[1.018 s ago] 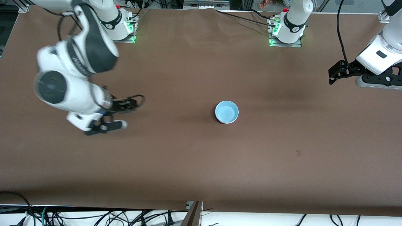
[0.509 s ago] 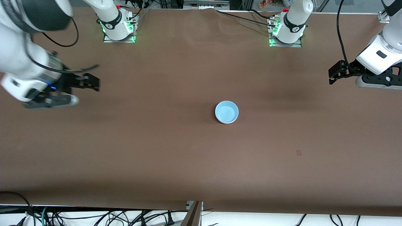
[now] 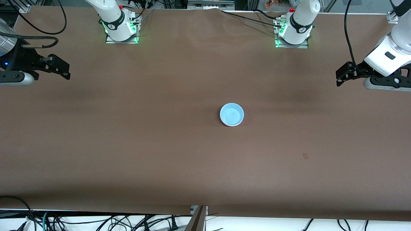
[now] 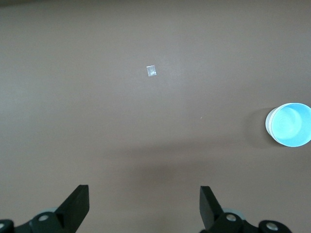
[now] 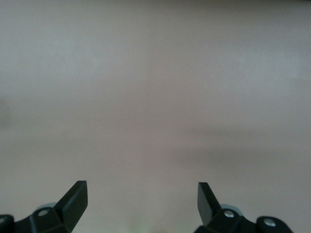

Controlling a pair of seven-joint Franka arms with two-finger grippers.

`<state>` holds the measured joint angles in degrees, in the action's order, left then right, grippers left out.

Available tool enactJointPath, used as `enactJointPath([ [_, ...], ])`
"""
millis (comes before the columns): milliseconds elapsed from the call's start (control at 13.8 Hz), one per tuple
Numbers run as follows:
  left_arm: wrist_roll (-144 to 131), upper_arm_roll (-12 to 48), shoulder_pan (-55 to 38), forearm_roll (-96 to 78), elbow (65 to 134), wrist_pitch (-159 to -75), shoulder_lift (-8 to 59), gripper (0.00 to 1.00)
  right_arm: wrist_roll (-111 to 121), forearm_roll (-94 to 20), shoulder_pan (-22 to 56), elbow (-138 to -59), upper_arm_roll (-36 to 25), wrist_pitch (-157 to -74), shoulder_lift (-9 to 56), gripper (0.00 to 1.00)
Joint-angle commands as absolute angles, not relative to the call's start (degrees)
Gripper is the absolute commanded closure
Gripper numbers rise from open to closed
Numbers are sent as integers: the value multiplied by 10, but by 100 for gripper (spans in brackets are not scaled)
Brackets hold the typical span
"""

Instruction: Stack pink and blue bowls on white bowl

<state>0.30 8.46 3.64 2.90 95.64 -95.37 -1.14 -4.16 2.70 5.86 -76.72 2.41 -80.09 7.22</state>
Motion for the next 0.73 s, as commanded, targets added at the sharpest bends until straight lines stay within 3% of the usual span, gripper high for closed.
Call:
enactJointPath([
  [0,8,83,34,24,959,-948,-18,0,-27,35,50,-831,27,-797,29,0],
  [655,9,83,34,24,959,-948,-18,0,-3,34,35,-829,28,-791,43,0],
])
